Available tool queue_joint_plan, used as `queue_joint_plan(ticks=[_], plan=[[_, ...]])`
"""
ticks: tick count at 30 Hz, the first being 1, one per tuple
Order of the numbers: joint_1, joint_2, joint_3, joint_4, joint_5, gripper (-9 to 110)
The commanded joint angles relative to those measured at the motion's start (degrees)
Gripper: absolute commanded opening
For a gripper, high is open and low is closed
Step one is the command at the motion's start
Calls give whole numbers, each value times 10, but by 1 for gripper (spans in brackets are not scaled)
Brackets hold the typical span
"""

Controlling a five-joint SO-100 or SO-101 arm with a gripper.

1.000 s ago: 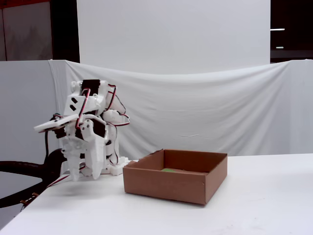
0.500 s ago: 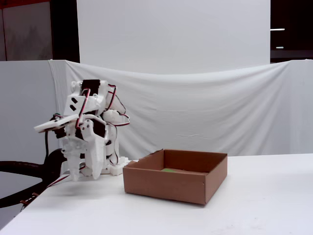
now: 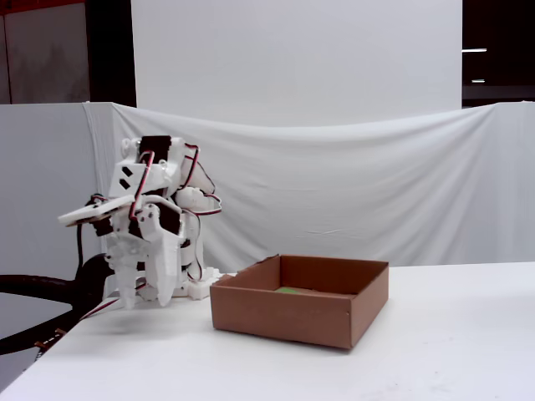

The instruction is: Grasp a green cube and put it in a box.

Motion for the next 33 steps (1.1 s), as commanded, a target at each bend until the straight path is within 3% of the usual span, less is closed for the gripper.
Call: queue_joint_plan(ticks=[1, 33], plan=[[-10, 0, -4, 3, 4, 22], [-3, 0, -4, 3, 4, 22]])
